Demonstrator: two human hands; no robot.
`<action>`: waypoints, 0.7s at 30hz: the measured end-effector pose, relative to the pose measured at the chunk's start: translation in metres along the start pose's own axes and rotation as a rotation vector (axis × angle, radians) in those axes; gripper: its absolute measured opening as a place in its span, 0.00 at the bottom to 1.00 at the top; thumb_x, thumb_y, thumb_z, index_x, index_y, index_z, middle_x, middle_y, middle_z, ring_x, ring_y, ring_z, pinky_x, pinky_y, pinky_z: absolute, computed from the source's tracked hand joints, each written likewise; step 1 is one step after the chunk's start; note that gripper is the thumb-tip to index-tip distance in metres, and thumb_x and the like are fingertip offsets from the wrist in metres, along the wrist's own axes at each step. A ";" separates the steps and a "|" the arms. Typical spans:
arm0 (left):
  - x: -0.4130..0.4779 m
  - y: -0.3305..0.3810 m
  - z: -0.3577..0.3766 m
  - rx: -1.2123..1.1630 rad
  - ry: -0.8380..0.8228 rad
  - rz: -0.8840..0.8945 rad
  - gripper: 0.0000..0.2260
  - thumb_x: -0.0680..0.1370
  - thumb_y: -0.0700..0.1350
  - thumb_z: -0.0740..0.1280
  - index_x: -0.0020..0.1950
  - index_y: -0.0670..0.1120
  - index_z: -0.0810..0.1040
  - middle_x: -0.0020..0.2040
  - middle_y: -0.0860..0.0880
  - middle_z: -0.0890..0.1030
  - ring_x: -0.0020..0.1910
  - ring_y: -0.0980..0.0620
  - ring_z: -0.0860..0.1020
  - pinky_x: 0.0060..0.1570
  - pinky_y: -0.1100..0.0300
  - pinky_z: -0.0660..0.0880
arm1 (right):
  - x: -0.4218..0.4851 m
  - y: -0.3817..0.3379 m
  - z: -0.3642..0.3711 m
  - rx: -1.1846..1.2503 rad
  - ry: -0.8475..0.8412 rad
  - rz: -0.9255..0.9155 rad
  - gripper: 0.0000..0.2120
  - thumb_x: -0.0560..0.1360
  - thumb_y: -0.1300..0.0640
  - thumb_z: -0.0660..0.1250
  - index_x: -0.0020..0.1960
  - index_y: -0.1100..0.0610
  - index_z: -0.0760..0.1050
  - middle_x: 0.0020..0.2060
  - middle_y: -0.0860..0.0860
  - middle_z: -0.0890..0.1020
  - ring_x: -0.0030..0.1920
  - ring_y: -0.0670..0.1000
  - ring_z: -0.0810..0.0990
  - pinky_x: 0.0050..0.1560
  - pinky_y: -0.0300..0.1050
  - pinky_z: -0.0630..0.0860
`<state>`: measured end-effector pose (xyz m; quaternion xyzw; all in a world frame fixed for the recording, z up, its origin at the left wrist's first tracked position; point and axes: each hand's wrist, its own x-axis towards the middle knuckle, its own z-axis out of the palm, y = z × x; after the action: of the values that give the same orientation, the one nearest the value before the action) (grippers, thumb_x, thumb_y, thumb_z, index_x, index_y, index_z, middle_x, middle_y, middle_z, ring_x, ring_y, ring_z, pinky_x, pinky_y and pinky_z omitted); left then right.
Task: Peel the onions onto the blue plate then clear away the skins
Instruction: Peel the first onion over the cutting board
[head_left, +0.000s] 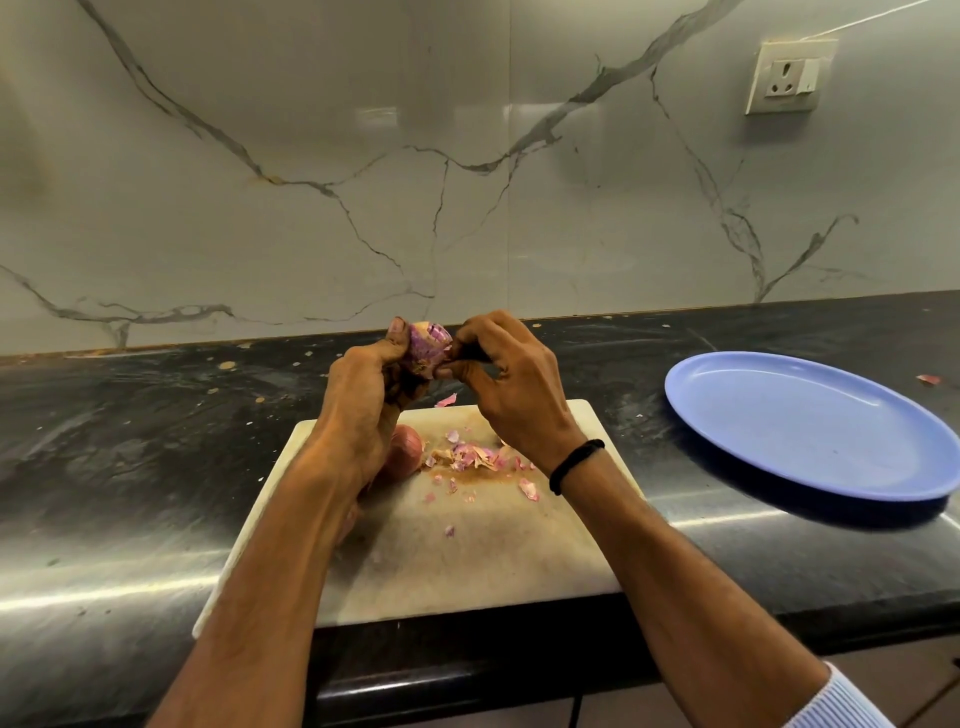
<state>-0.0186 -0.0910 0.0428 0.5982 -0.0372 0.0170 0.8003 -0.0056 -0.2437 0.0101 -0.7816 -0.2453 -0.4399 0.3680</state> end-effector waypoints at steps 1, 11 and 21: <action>0.000 0.000 0.000 0.003 0.007 0.001 0.17 0.83 0.50 0.62 0.59 0.39 0.80 0.51 0.43 0.83 0.45 0.52 0.81 0.44 0.62 0.77 | 0.000 0.000 0.001 -0.010 0.001 -0.007 0.06 0.74 0.64 0.73 0.49 0.64 0.78 0.46 0.55 0.79 0.46 0.41 0.72 0.49 0.27 0.73; -0.001 0.000 0.002 -0.001 0.025 -0.010 0.16 0.83 0.50 0.61 0.58 0.39 0.80 0.52 0.41 0.82 0.48 0.50 0.79 0.50 0.59 0.78 | -0.001 -0.002 0.000 0.013 0.007 -0.003 0.10 0.75 0.64 0.72 0.55 0.63 0.77 0.49 0.55 0.80 0.50 0.47 0.78 0.53 0.32 0.76; 0.000 -0.001 0.000 0.000 0.027 -0.026 0.13 0.82 0.48 0.63 0.57 0.40 0.81 0.51 0.43 0.83 0.49 0.51 0.80 0.49 0.60 0.77 | -0.001 0.002 0.002 -0.043 -0.009 -0.019 0.06 0.74 0.66 0.72 0.49 0.65 0.78 0.47 0.57 0.79 0.46 0.44 0.74 0.49 0.25 0.72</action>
<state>-0.0184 -0.0915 0.0418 0.5985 -0.0188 0.0146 0.8008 -0.0039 -0.2438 0.0076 -0.7889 -0.2451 -0.4450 0.3458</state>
